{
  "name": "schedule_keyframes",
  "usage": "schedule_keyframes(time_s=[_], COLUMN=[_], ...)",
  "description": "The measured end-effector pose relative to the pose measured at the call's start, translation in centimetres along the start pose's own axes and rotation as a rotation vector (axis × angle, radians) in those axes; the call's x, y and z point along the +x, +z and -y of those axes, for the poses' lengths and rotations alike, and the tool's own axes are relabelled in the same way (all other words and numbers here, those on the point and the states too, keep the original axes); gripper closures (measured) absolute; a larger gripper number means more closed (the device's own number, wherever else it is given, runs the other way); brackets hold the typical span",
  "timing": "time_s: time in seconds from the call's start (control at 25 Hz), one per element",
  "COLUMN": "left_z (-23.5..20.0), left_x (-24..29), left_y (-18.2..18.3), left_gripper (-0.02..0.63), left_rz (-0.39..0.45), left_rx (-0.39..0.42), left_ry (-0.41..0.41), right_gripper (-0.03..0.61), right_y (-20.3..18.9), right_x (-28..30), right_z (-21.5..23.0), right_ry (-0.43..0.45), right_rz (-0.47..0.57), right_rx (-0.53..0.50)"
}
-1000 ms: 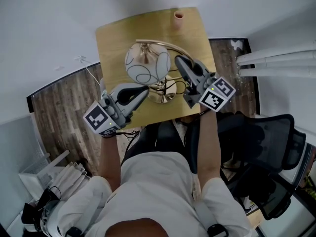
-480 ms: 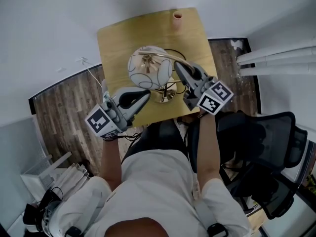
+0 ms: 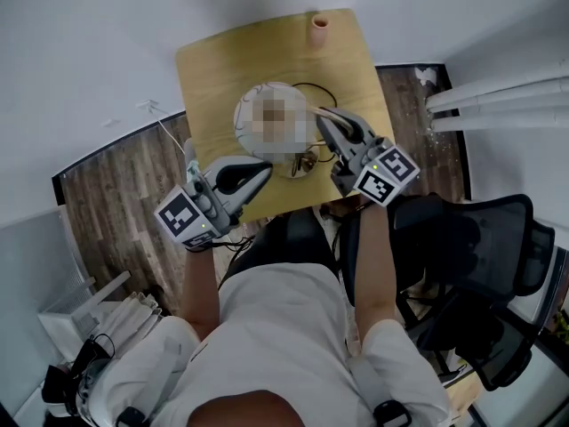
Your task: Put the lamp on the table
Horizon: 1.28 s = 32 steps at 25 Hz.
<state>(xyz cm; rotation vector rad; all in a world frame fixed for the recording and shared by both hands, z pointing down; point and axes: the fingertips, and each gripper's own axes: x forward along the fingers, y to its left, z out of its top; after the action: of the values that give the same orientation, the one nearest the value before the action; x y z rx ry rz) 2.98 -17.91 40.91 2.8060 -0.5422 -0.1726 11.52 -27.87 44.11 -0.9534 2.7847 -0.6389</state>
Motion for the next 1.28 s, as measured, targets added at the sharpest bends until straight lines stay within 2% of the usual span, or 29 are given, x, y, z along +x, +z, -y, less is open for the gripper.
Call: schedule_keyframes(time_s=[0.56,1.04,1.12,1.28], left_z=[2.9,4.9,4.9,5.0], left_x=[-0.2,-1.5,-1.4,-1.4], left_y=[-1.0,-1.7,-1.8,-1.8], left_gripper=[0.615,0.615,0.614,0.615], left_rz=[-0.018,-0.027,-0.035,-0.041], left_rx=[-0.033,-0.056,-0.059,-0.061], left_ry=[-0.013,-0.011,-0.011,-0.016], right_gripper=[0.568,0.566,0.530,0.530], right_y=[-0.9,-2.2,-2.5,-2.6], right_x=[-2.3,-2.7,-2.8,-2.9], right_z=[-0.9,-3.0,-2.8,-2.7], right_ry=[-0.049,-0.053,-0.054,-0.063], right_rz=[0.027,0.012,-0.002,-0.011], right_rx=[-0.041,-0.093,-0.080,-0.075])
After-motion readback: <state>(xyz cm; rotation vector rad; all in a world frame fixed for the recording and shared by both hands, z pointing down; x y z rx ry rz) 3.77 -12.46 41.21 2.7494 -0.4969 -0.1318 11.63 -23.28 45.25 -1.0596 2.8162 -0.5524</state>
